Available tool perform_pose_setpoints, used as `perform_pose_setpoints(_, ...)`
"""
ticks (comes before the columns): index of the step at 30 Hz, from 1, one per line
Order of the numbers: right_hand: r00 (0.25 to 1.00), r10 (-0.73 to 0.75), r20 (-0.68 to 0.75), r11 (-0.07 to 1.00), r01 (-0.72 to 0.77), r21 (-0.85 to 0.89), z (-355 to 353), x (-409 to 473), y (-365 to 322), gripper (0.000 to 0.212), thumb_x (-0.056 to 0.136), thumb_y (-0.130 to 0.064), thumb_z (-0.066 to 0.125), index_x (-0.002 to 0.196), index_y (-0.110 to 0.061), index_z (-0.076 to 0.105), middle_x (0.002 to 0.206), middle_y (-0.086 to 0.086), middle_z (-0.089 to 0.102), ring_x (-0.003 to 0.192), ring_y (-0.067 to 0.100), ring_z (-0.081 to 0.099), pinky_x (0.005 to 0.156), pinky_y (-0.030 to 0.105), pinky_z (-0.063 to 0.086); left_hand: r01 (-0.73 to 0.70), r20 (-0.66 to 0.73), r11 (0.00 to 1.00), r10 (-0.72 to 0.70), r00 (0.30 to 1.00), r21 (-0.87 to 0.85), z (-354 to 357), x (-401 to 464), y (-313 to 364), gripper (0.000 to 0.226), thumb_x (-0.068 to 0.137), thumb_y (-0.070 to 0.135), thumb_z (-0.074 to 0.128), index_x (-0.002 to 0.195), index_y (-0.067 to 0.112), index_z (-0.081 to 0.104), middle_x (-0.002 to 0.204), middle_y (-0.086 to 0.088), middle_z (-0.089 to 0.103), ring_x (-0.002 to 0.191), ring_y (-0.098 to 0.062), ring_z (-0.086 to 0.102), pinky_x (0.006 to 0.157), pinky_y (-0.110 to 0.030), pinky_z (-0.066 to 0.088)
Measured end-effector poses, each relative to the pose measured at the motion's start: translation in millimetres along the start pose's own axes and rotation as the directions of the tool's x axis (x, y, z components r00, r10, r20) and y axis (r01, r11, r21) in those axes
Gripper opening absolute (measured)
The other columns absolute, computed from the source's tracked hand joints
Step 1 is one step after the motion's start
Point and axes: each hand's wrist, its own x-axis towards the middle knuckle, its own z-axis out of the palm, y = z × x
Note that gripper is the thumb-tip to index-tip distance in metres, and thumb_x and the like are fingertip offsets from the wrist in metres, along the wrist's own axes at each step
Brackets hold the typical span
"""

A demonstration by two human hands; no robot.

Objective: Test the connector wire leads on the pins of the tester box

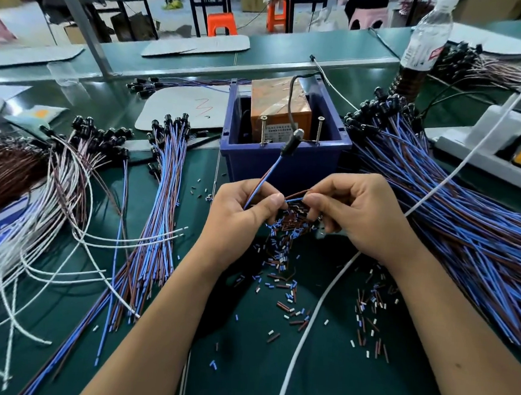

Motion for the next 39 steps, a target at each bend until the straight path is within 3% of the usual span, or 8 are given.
perform_pose_setpoints(5,0.994,0.051,0.097,0.999,-0.05,-0.006,-8,1,0,0.01,0.093,-0.014,0.076,0.083,-0.018,0.078,0.069,0.006,0.073,0.05,0.012,0.061,0.053,0.017,0.047,0.02,0.04,0.999,-0.022,0.999,0.043,-2,-3,2,0.017,0.09,0.019,0.065,0.075,0.013,0.071,0.056,0.006,0.052,0.054,-0.008,0.044,0.056,-0.017,0.035)
perform_pose_setpoints(12,0.998,0.063,0.032,0.994,-0.065,0.083,-17,0,1,0.02,0.078,-0.032,0.084,0.093,-0.019,0.08,0.074,0.008,0.075,0.053,0.01,0.06,0.049,0.02,0.049,0.02,-0.04,1.0,-0.021,0.999,-0.013,-14,-1,6,0.02,0.089,0.015,0.064,0.071,0.008,0.07,0.052,0.01,0.049,0.046,-0.002,0.04,0.049,-0.01,0.031)
perform_pose_setpoints(23,0.997,-0.047,-0.066,0.999,0.048,0.015,3,1,1,0.012,0.097,-0.025,0.074,0.086,-0.019,0.077,0.071,0.004,0.071,0.049,0.011,0.054,0.049,0.021,0.045,-0.012,0.018,0.998,0.011,1.0,0.061,-10,-3,6,0.017,0.089,0.017,0.064,0.076,0.008,0.071,0.055,0.007,0.049,0.053,-0.008,0.041,0.052,-0.017,0.033)
perform_pose_setpoints(27,0.97,-0.009,-0.241,0.989,0.044,0.141,-6,2,1,0.006,0.096,-0.023,0.076,0.092,-0.018,0.076,0.072,0.005,0.07,0.047,0.013,0.052,0.047,0.018,0.042,-0.003,-0.034,0.999,0.002,0.999,-0.044,-13,-2,5,0.019,0.092,0.012,0.063,0.075,0.005,0.07,0.054,0.004,0.052,0.047,-0.002,0.041,0.05,-0.009,0.032)
perform_pose_setpoints(30,0.989,0.038,-0.146,0.98,-0.008,0.201,9,0,-2,0.017,0.088,-0.029,0.079,0.103,-0.021,0.079,0.074,0.008,0.073,0.047,0.013,0.052,0.045,0.018,0.043,0.006,-0.034,0.991,-0.011,0.999,-0.13,-6,-3,6,0.019,0.094,0.009,0.063,0.078,0.002,0.07,0.057,-0.002,0.059,0.043,0.001,0.044,0.048,-0.006,0.033)
perform_pose_setpoints(33,0.994,0.052,-0.098,0.956,-0.021,0.292,32,-1,-6,0.013,0.089,-0.025,0.079,0.098,-0.016,0.081,0.069,0.008,0.071,0.043,0.012,0.049,0.04,0.017,0.037,0.001,-0.017,0.986,-0.003,1.0,-0.165,3,-5,6,0.018,0.096,0.005,0.063,0.082,-0.002,0.069,0.061,-0.004,0.065,0.044,0.001,0.05,0.049,-0.005,0.037)
perform_pose_setpoints(36,0.982,0.097,-0.163,0.907,-0.02,0.42,46,0,-9,0.01,0.09,-0.017,0.077,0.093,-0.008,0.08,0.062,0.008,0.067,0.04,0.011,0.046,0.038,0.016,0.032,-0.026,-0.031,0.978,0.02,0.999,-0.206,5,-6,6,0.018,0.098,0.005,0.062,0.083,-0.001,0.07,0.068,-0.01,0.071,0.053,-0.005,0.061,0.059,-0.011,0.047)
perform_pose_setpoints(39,0.966,0.174,-0.191,0.854,-0.052,0.518,48,2,-10,0.018,0.084,-0.026,0.078,0.088,-0.009,0.08,0.062,0.009,0.068,0.038,0.009,0.044,0.038,0.015,0.029,-0.065,-0.091,0.978,0.047,0.995,-0.199,7,-5,7,0.016,0.099,0.01,0.062,0.089,0.002,0.072,0.075,-0.011,0.075,0.069,-0.016,0.069,0.069,-0.021,0.053)
